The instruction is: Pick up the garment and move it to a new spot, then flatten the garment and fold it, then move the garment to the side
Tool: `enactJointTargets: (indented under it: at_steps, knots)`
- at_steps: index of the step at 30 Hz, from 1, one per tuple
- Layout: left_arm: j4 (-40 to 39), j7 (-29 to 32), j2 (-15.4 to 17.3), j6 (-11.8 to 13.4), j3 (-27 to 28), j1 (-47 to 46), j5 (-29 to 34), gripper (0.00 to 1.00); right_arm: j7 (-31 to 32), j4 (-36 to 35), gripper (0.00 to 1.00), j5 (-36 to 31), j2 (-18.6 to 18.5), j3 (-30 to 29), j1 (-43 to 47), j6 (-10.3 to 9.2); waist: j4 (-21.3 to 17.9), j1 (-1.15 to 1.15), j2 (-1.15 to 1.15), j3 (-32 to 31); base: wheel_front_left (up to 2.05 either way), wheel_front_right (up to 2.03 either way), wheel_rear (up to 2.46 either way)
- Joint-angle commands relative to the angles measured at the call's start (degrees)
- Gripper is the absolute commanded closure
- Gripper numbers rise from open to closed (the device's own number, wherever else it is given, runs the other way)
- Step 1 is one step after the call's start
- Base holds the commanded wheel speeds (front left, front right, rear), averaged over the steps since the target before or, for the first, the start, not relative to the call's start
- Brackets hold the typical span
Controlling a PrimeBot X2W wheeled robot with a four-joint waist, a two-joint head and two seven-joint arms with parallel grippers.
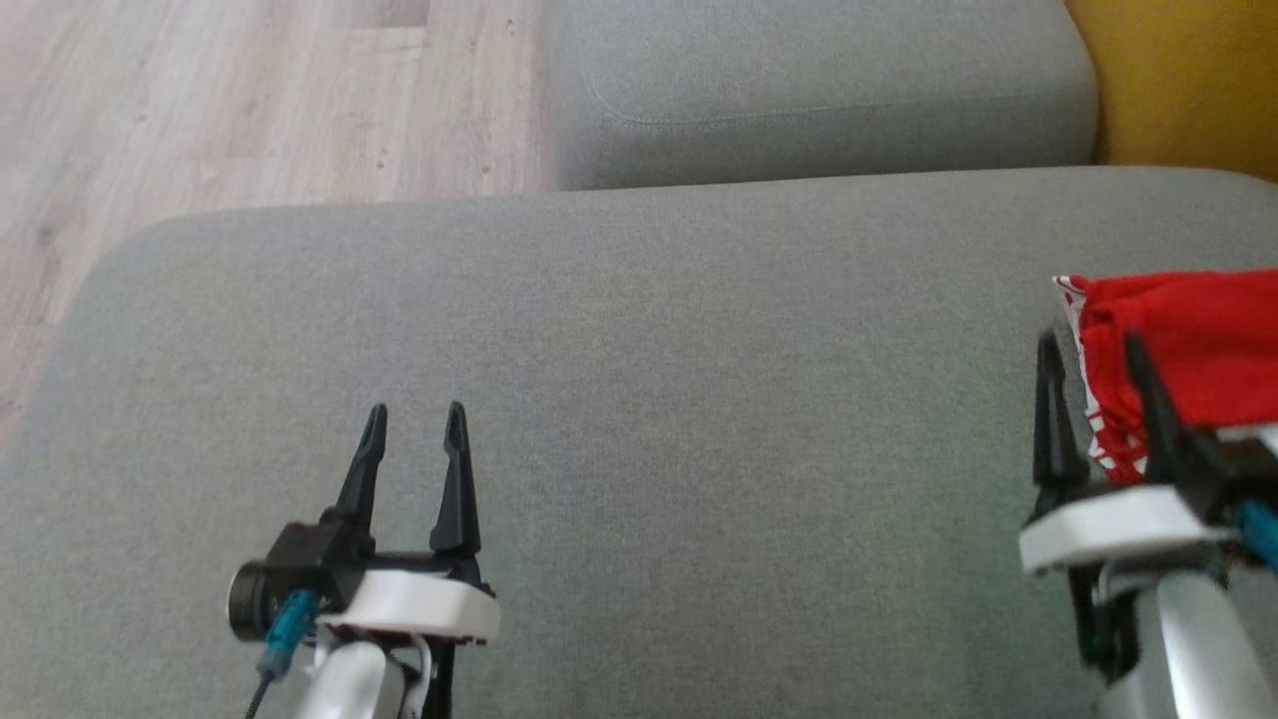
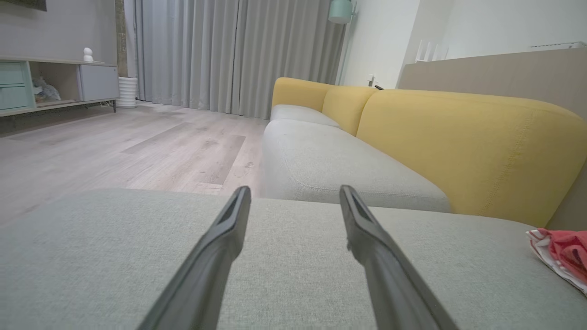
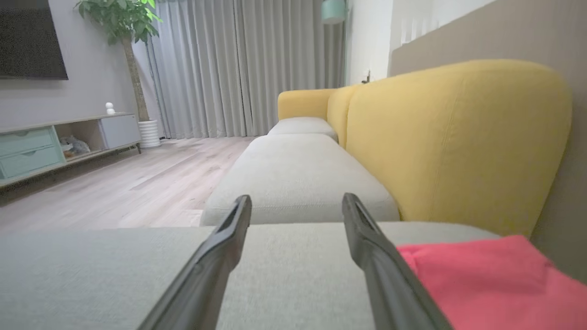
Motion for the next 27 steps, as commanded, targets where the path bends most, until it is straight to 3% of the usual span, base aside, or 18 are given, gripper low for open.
enactJointTargets:
  at_steps: [1, 8, 18, 27]
  knots:
    - [-2.0, -0.5, 0.3, 0.3, 2.3, -1.4, -0.2, 0.00, -1.2, -1.1, 0.00, 2.1, 0.0, 1.6, -0.8, -0.05, 0.2, 0.01, 0.00, -0.3, 0.00, 0.00, 0.00]
    - [-2.6, -0.5, 0.3, 0.6, 3.0, 0.6, -1.0, 0.00, -3.1, 1.4, 0.00, 6.0, 0.1, 3.4, 3.7, -0.05, 0.0, 0.01, 0.00, -1.1, 0.00, 0.00, 0.00]
    - [-1.9, -0.5, 0.3, -1.2, 3.1, 1.0, -2.8, 0.00, -3.3, 1.1, 0.00, 6.2, 0.1, 3.5, 3.6, -0.05, -0.3, 0.01, 0.00, -1.2, 0.00, 0.00, 0.00]
    - [-1.0, -0.5, 0.3, -0.9, 3.6, 1.0, -4.2, 0.00, -3.3, 0.9, 0.00, 5.7, 0.1, 4.1, 3.5, -0.05, -0.7, 0.01, 0.00, -1.1, 0.00, 0.00, 0.00]
